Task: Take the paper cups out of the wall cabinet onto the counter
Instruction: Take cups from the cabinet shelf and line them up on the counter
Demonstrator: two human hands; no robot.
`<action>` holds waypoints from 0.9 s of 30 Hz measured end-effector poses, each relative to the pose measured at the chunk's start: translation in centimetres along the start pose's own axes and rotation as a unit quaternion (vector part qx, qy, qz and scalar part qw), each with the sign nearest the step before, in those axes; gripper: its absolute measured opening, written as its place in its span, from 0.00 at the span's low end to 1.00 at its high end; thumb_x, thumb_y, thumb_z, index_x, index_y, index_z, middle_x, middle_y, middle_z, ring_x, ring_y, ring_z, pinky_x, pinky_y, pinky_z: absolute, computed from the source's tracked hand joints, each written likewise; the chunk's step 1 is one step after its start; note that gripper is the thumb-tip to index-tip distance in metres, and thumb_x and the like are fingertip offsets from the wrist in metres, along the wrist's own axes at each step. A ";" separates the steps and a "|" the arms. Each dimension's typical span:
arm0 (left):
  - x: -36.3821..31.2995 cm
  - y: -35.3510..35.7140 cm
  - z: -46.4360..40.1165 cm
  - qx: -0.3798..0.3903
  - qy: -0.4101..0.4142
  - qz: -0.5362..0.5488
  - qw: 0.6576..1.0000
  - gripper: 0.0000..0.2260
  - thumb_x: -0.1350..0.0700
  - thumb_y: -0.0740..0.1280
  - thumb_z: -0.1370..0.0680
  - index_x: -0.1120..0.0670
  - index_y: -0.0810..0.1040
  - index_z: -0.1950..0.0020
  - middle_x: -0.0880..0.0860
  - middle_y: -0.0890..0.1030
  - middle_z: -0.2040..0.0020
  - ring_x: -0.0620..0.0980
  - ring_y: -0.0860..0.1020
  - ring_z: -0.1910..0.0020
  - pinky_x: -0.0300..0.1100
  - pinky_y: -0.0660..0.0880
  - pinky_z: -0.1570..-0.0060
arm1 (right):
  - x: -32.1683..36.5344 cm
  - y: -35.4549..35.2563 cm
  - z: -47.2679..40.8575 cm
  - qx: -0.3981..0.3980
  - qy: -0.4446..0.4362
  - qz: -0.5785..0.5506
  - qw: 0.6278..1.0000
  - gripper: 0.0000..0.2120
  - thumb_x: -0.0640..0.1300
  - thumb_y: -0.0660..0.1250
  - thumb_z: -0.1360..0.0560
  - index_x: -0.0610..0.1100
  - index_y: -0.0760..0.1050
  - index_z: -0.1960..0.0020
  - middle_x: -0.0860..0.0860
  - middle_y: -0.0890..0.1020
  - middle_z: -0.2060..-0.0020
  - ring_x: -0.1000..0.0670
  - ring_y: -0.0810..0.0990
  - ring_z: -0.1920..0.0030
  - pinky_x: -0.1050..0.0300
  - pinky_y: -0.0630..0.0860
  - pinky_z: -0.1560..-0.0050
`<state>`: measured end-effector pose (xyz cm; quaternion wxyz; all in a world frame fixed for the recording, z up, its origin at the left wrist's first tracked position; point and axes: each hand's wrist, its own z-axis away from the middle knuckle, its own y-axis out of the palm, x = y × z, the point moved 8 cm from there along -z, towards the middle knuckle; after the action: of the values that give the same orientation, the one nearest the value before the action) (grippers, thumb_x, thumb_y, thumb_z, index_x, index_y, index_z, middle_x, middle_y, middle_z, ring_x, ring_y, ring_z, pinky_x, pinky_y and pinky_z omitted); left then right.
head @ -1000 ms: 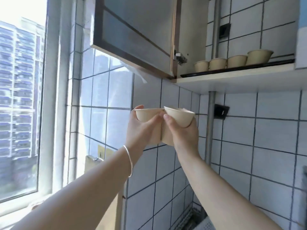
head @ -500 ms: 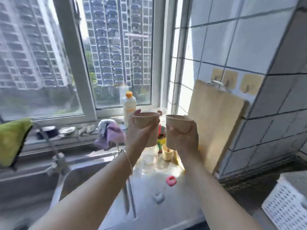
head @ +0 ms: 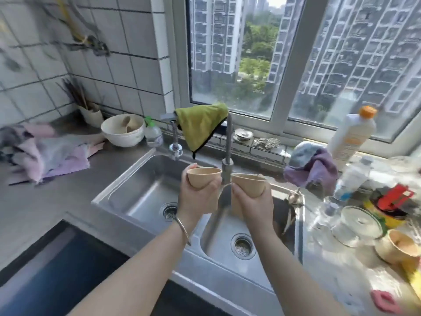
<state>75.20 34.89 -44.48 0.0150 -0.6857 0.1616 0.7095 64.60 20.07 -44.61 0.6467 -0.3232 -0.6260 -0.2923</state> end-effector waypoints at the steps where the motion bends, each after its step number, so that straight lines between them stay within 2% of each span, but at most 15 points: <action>1: 0.1 -2.3 -0.4 -0.033 -0.002 0.004 0.999 0.29 0.59 0.78 0.38 0.48 0.69 0.42 0.49 0.79 0.55 0.35 0.79 0.66 0.33 0.77 0.62 | -0.4 2.3 0.0 0.029 0.008 0.004 1.000 0.21 0.48 0.76 0.35 0.51 0.69 0.48 0.59 0.76 0.60 0.56 0.76 0.59 0.64 0.70 0.63; 4: 0.0 -9.3 -0.7 -0.125 -0.009 0.000 0.992 0.31 0.55 0.77 0.41 0.45 0.69 0.42 0.46 0.79 0.56 0.33 0.78 0.68 0.32 0.76 0.61 | -1.3 9.5 0.6 0.110 0.022 0.021 0.993 0.22 0.48 0.76 0.35 0.50 0.70 0.45 0.58 0.77 0.58 0.52 0.77 0.56 0.60 0.71 0.59; 6: -0.2 -14.2 -0.2 -0.184 -0.010 -0.007 0.983 0.29 0.58 0.77 0.35 0.48 0.68 0.39 0.46 0.78 0.55 0.34 0.78 0.65 0.30 0.75 0.61 | -1.9 14.5 1.9 0.164 0.024 0.035 0.986 0.23 0.49 0.75 0.35 0.49 0.70 0.43 0.59 0.76 0.58 0.51 0.77 0.54 0.56 0.72 0.55; 8: -0.7 -19.4 0.5 -0.240 -0.006 -0.026 0.971 0.25 0.61 0.74 0.30 0.49 0.68 0.39 0.47 0.78 0.54 0.38 0.78 0.60 0.33 0.75 0.57 | -2.3 19.3 4.0 0.206 0.024 0.046 0.977 0.23 0.49 0.75 0.35 0.50 0.69 0.44 0.60 0.76 0.58 0.51 0.77 0.53 0.54 0.74 0.52; 10: -1.3 -24.7 1.1 -0.291 0.000 -0.031 0.956 0.25 0.60 0.74 0.30 0.48 0.68 0.39 0.45 0.78 0.54 0.39 0.77 0.58 0.31 0.74 0.56 | -2.4 24.1 6.7 0.257 0.022 0.052 0.965 0.22 0.49 0.75 0.34 0.49 0.70 0.45 0.59 0.76 0.58 0.51 0.77 0.54 0.56 0.74 0.55; 12: -1.8 -29.9 1.8 -0.336 0.004 -0.012 0.942 0.26 0.60 0.75 0.31 0.48 0.68 0.39 0.45 0.78 0.54 0.41 0.78 0.57 0.34 0.74 0.54 | -2.2 28.7 9.4 0.297 0.012 0.057 0.953 0.21 0.49 0.75 0.35 0.48 0.70 0.47 0.57 0.77 0.59 0.50 0.78 0.56 0.56 0.75 0.58; 15: -2.8 -37.0 2.8 -0.378 0.016 0.003 0.925 0.27 0.59 0.76 0.33 0.48 0.69 0.38 0.48 0.79 0.53 0.47 0.78 0.56 0.45 0.76 0.48 | -2.3 35.1 13.3 0.335 0.007 0.058 0.940 0.20 0.48 0.75 0.35 0.49 0.69 0.49 0.57 0.77 0.61 0.51 0.78 0.59 0.59 0.76 0.61; 16: -3.3 -39.2 3.1 -0.385 0.020 0.000 0.923 0.27 0.59 0.76 0.33 0.49 0.69 0.38 0.48 0.79 0.53 0.48 0.78 0.56 0.46 0.76 0.48 | -2.5 37.1 14.7 0.345 0.010 0.063 0.936 0.19 0.49 0.75 0.35 0.50 0.70 0.49 0.57 0.77 0.61 0.51 0.78 0.58 0.57 0.77 0.59; 18: -4.4 -43.7 3.4 -0.394 0.031 -0.012 0.919 0.27 0.58 0.76 0.33 0.48 0.68 0.39 0.47 0.78 0.54 0.45 0.78 0.57 0.42 0.76 0.52 | -3.2 41.3 17.3 0.361 0.029 0.066 0.930 0.19 0.52 0.75 0.36 0.53 0.70 0.51 0.55 0.79 0.59 0.49 0.80 0.55 0.48 0.80 0.53; 20: -5.4 -48.1 3.7 -0.408 0.034 -0.025 0.912 0.29 0.52 0.77 0.36 0.47 0.69 0.39 0.45 0.78 0.54 0.44 0.78 0.57 0.39 0.76 0.54 | -3.7 45.1 19.8 0.371 0.042 0.066 0.925 0.20 0.55 0.74 0.39 0.54 0.70 0.53 0.52 0.81 0.56 0.47 0.81 0.54 0.45 0.81 0.52; 22: -6.2 -52.0 4.2 -0.425 0.031 -0.038 0.904 0.31 0.49 0.76 0.39 0.46 0.69 0.40 0.43 0.78 0.54 0.42 0.78 0.58 0.34 0.76 0.58 | -3.7 48.5 22.2 0.381 0.049 0.071 0.921 0.21 0.54 0.75 0.38 0.54 0.70 0.49 0.51 0.81 0.54 0.47 0.80 0.53 0.50 0.79 0.53; 23: -6.5 -53.9 4.3 -0.432 0.029 -0.044 0.900 0.30 0.50 0.77 0.37 0.46 0.69 0.40 0.43 0.78 0.54 0.41 0.78 0.58 0.32 0.76 0.60 | -3.6 50.1 23.2 0.384 0.051 0.072 0.919 0.22 0.53 0.75 0.36 0.52 0.70 0.46 0.51 0.80 0.53 0.48 0.80 0.53 0.53 0.78 0.55; 25: -6.9 -57.3 4.4 -0.445 0.023 -0.058 0.894 0.27 0.54 0.76 0.32 0.47 0.68 0.38 0.44 0.78 0.52 0.41 0.77 0.56 0.34 0.76 0.58 | -3.3 53.1 25.1 0.398 0.054 0.067 0.913 0.22 0.51 0.74 0.34 0.51 0.70 0.45 0.52 0.79 0.54 0.51 0.79 0.56 0.60 0.74 0.60; 27: -6.9 -60.2 4.2 -0.453 0.011 -0.065 0.889 0.27 0.54 0.75 0.31 0.46 0.68 0.37 0.44 0.77 0.51 0.41 0.77 0.54 0.36 0.76 0.56 | -3.3 56.1 26.5 0.414 0.054 0.075 0.905 0.21 0.51 0.74 0.34 0.51 0.69 0.46 0.53 0.78 0.56 0.52 0.78 0.57 0.61 0.72 0.62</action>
<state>86.15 94.31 -50.27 -0.2534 -0.6346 -0.2220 0.6955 91.85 75.55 -50.63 0.7750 -0.0556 -0.6290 0.0254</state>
